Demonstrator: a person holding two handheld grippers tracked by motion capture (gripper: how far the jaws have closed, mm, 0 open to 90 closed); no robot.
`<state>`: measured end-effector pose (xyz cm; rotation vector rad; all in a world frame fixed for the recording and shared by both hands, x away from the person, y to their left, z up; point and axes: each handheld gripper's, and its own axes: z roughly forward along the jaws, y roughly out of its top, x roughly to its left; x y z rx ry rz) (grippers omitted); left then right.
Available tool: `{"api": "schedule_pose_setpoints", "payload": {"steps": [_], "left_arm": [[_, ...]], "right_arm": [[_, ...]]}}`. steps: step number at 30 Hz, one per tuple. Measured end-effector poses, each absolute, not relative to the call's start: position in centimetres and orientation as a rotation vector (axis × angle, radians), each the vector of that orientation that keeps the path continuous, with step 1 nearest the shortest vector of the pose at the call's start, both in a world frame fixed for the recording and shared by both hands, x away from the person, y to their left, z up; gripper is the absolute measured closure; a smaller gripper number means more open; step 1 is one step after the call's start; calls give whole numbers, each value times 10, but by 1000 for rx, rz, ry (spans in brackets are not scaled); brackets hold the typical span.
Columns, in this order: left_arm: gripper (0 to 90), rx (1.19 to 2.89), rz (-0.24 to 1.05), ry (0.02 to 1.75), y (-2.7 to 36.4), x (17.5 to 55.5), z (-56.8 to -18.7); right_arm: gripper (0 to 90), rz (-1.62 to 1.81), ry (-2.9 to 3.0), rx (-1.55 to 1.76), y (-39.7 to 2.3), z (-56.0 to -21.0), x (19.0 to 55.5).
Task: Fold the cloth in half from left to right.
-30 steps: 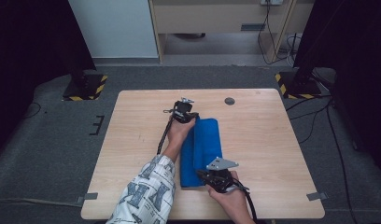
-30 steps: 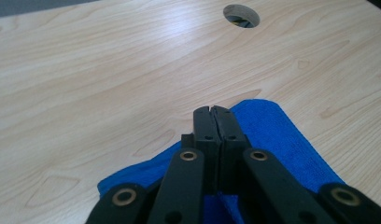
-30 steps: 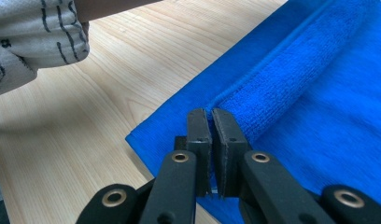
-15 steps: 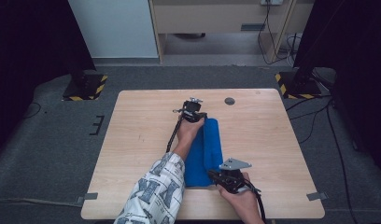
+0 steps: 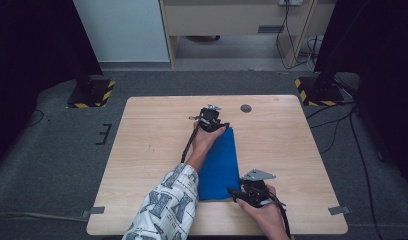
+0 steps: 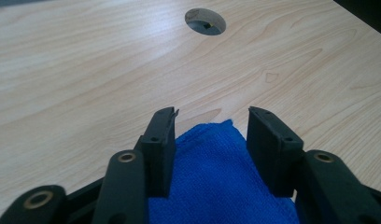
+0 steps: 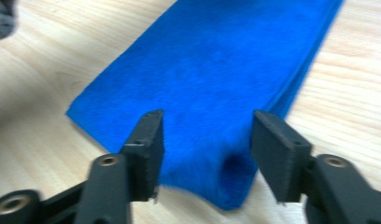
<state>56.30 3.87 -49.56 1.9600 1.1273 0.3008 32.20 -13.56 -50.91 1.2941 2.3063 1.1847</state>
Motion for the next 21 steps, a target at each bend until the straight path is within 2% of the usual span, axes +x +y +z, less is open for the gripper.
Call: {"api": "schedule_pose_setpoints", "payload": {"steps": [4,8,14,17,21], "left_arm": [[437,1964,308,1101,44,561,-489],[330,1992,307,1071,52,555,-484],[211,2062,307,1043,67,548,-481],[178,2062,354,1045,74,543,-480],[130,2069,344,1045,88,541,-480]], "right_arm": [[338,1171,2299,1286,-137,-507,326],[248,1164,2300,1260,-135,-503,334],[160,1173,2282,1267,-139,-498,355],[149,1169,2272,1262,-142,-497,365],[136,1167,2275,1260,-143,-495,380]]}}
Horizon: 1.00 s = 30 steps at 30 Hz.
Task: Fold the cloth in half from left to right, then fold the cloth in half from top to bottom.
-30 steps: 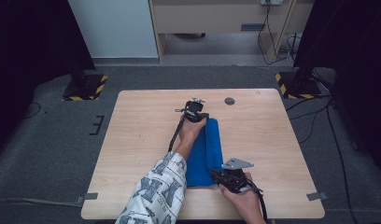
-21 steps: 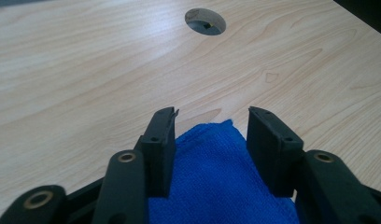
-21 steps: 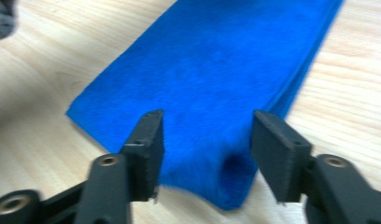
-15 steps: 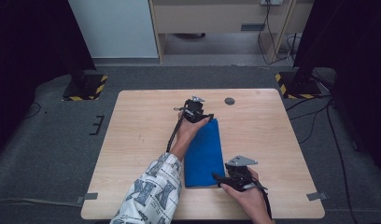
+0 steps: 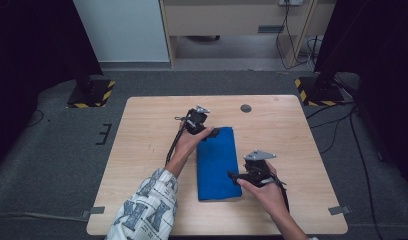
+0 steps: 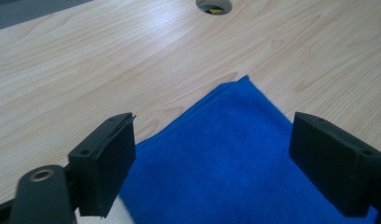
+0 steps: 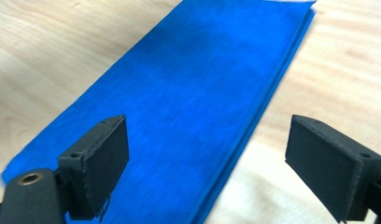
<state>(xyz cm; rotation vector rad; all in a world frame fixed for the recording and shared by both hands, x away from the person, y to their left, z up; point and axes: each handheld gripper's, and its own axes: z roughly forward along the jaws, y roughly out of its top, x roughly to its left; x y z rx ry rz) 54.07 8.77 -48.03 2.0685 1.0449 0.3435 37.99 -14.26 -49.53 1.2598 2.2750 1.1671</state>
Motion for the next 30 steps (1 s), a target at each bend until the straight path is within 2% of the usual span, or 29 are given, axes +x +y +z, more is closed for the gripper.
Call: {"api": "schedule_pose_setpoints", "payload": {"steps": [4,7,17,22,30], "left_arm": [[119,2070,342,1054,100,540,-483],[152,2071,346,1059,106,540,-485],[164,2088,338,1108,120,540,-491],[170,2093,352,1119,125,542,-493],[211,2099,337,1171,130,550,-508]], "right_arm": [[154,1150,2272,1257,-143,-492,399],[178,1136,2272,1258,-144,-489,416],[239,1104,2275,1243,-141,-486,455],[238,1092,2285,1239,-139,-487,485],[419,1055,2310,1271,-131,-495,537]]}}
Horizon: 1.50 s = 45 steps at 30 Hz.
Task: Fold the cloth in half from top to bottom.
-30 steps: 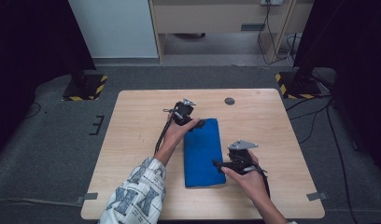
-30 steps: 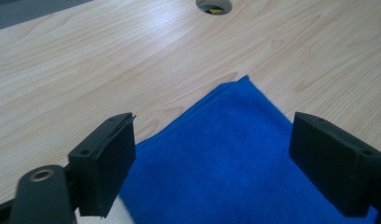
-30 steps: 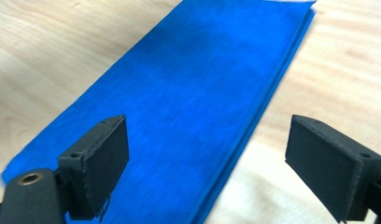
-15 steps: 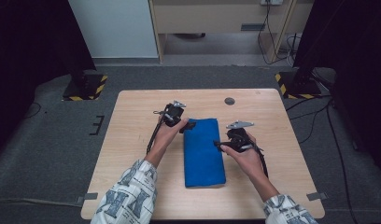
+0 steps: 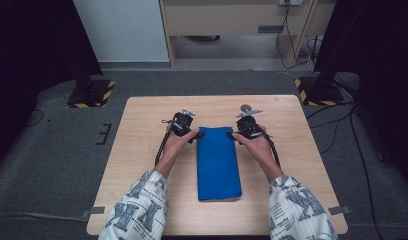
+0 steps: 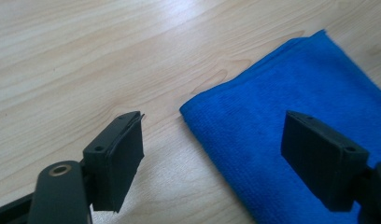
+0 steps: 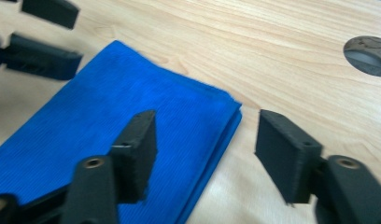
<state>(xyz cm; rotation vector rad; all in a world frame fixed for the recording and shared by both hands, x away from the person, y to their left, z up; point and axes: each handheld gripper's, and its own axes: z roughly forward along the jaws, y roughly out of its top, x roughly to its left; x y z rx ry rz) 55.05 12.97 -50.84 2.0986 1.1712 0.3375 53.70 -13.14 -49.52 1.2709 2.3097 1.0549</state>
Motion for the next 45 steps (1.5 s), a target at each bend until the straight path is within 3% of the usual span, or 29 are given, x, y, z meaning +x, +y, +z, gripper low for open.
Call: {"api": "schedule_pose_setpoints", "payload": {"steps": [13,16,29,32,37,45], "left_arm": [[252,2095,309,1170,126,543,-512],[330,2082,294,1177,127,542,-513],[315,2074,341,1187,128,545,-518],[366,2064,353,1188,130,546,-518],[400,2050,351,1192,130,550,-521],[393,2054,345,1192,120,556,-528]], "right_arm": [[438,1089,2294,1374,-131,-516,574],[414,1098,2311,1423,-132,-518,575],[443,1014,2335,1369,-122,-527,584],[528,1005,2340,1350,-118,-527,585],[762,985,2372,1337,-117,-525,580],[847,986,2371,1337,-118,-525,576]]}}
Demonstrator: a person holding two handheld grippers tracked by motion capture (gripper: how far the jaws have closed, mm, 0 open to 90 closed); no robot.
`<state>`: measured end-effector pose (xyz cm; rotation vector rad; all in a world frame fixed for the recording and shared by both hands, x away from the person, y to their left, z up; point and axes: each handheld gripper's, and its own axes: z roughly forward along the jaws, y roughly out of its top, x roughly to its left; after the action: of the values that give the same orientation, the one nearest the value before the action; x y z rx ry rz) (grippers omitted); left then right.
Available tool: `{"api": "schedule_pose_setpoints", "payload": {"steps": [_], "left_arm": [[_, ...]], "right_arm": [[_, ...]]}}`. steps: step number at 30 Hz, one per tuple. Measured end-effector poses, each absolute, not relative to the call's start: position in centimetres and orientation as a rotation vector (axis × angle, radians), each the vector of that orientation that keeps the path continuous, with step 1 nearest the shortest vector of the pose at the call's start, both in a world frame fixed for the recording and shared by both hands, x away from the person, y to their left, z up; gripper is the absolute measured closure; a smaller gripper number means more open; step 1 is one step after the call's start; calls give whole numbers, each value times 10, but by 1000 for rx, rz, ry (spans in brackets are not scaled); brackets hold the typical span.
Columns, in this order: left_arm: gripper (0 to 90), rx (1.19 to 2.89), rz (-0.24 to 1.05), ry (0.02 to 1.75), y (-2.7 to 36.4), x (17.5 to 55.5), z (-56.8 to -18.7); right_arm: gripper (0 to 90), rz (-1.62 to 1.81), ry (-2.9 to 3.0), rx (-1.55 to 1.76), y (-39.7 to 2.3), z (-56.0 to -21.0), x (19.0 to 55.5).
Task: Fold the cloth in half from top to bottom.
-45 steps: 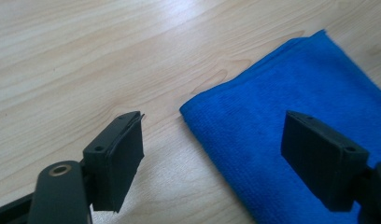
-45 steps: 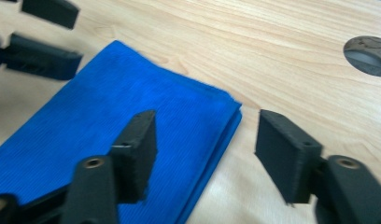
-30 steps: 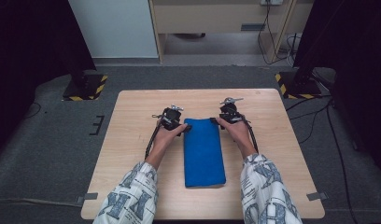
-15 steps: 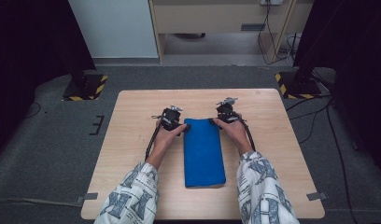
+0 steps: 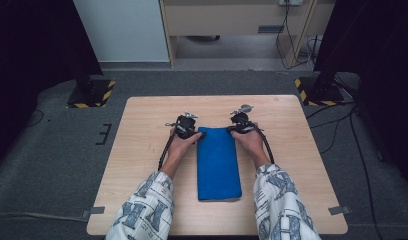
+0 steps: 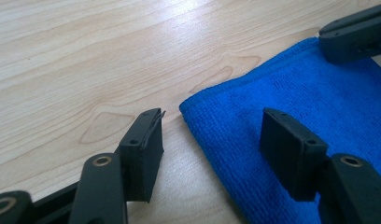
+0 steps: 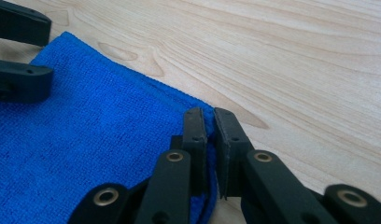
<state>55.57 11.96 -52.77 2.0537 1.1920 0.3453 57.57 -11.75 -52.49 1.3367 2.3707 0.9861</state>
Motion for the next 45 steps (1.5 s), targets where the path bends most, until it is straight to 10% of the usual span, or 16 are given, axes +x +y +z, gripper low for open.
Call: {"api": "schedule_pose_setpoints", "payload": {"steps": [16,45], "left_arm": [[845,2028,350,1178,112,557,-530],[874,1939,441,1058,113,539,-463]], "right_arm": [[863,1066,2342,1369,-125,-521,563],[864,1196,2226,1269,-137,-459,542]]}}
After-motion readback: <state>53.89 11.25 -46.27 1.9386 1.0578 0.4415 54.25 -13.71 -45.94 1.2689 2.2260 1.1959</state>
